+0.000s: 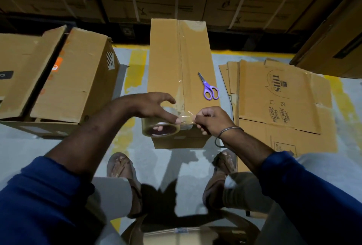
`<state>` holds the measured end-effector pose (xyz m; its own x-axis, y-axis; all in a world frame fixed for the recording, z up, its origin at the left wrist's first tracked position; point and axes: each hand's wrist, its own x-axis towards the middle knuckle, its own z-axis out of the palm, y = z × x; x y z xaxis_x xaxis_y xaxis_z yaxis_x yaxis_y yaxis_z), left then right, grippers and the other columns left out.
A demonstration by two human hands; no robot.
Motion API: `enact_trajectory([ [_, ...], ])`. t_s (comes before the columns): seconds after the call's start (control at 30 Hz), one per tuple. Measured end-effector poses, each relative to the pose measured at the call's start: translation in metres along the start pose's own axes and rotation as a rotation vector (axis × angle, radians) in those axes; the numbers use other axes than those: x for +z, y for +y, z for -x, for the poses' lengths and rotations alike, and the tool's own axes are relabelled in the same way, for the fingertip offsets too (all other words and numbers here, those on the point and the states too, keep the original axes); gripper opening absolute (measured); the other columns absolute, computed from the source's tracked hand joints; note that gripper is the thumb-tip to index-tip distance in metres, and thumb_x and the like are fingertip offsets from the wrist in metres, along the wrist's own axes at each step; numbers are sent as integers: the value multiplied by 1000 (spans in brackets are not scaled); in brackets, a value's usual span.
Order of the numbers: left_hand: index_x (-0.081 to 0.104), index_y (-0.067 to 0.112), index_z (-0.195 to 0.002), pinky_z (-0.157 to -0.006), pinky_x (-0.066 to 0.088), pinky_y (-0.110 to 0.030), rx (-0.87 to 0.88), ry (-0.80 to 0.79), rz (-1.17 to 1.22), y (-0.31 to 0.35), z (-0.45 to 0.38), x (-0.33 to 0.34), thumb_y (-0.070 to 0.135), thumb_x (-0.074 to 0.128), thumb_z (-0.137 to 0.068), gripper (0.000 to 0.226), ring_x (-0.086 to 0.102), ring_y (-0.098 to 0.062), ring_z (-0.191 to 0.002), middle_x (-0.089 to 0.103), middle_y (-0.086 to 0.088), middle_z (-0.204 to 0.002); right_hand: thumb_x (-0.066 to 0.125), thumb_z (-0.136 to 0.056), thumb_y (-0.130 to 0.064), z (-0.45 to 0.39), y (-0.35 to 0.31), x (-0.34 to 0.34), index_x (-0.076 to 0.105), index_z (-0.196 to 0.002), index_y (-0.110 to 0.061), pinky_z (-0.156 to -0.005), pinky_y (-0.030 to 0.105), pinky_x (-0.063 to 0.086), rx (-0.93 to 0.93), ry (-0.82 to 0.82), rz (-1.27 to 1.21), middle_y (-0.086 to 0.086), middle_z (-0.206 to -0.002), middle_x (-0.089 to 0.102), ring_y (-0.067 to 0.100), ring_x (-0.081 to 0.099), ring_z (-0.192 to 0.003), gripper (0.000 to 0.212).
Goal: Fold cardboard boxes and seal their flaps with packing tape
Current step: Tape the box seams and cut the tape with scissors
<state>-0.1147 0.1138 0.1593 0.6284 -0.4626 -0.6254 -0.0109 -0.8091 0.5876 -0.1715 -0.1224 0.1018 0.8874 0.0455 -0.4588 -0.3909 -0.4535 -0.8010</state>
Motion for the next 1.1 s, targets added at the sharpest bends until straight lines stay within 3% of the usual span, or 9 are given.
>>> enact_trajectory([
  [0.07,62,31,-130,-80,54,-27,7,-58,39,-11,5,-7,56,86,-75,65,67,-20,-105,68,1,-124,65,-94,-12,-3,9,-9,67,-70,-3,-54,30,48,42,50,-4,6,-58,58,20,52,-50,26],
  [0.17,68,38,-116,-87,53,-33,7,-52,-54,-31,9,-13,65,87,-64,62,63,-14,-106,65,7,-121,69,-82,-21,-7,27,-34,66,-61,-6,-60,38,49,95,152,1,10,-57,58,24,53,-50,26],
  [0.27,70,36,-114,-85,53,-33,-1,-39,-53,-58,17,-20,58,88,-69,53,61,-9,-105,64,11,-121,71,-78,-25,-6,50,-60,66,-59,-5,-61,43,56,176,301,60,11,-56,60,26,56,-51,28],
  [0.4,74,24,-102,-72,43,-15,1,-12,-150,-93,23,-23,36,84,-85,23,61,11,-87,69,13,-104,71,-76,-30,2,80,-92,70,-63,-13,-67,51,64,282,514,184,9,-65,69,35,69,-67,21],
  [0.5,75,27,-91,-72,43,-18,2,31,-197,-112,26,-24,62,84,-71,41,61,7,-85,70,21,-88,67,-72,-33,1,97,-103,71,-65,-13,-63,56,63,304,536,227,11,-66,70,37,71,-67,21],
  [0.57,75,24,-91,-75,42,-23,28,46,-203,-118,23,-22,48,88,-77,30,60,9,-84,69,20,-86,66,-74,-32,3,96,-104,71,-65,-14,-63,56,63,294,541,245,12,-66,70,37,70,-65,21],
  [0.67,75,14,-97,-70,36,-11,35,83,-210,-122,15,-22,24,84,-85,18,58,5,-85,68,13,-92,67,-76,-33,1,95,-103,71,-66,-15,-65,55,63,290,529,257,10,-66,70,36,69,-66,22],
  [0.9,74,18,-96,-69,36,-12,-1,72,-194,-137,2,-18,25,84,-86,17,56,6,-88,67,15,-96,70,-82,-30,-9,96,-98,70,-66,-14,-69,55,63,307,497,303,11,-69,70,36,69,-71,23],
  [1.1,73,14,-97,-67,37,-11,-8,83,-224,-150,-14,-12,24,84,-86,19,58,-5,-87,65,13,-95,72,-82,-27,-23,96,-87,71,-70,-10,-71,54,63,362,495,302,14,-73,71,37,71,-72,21],
])
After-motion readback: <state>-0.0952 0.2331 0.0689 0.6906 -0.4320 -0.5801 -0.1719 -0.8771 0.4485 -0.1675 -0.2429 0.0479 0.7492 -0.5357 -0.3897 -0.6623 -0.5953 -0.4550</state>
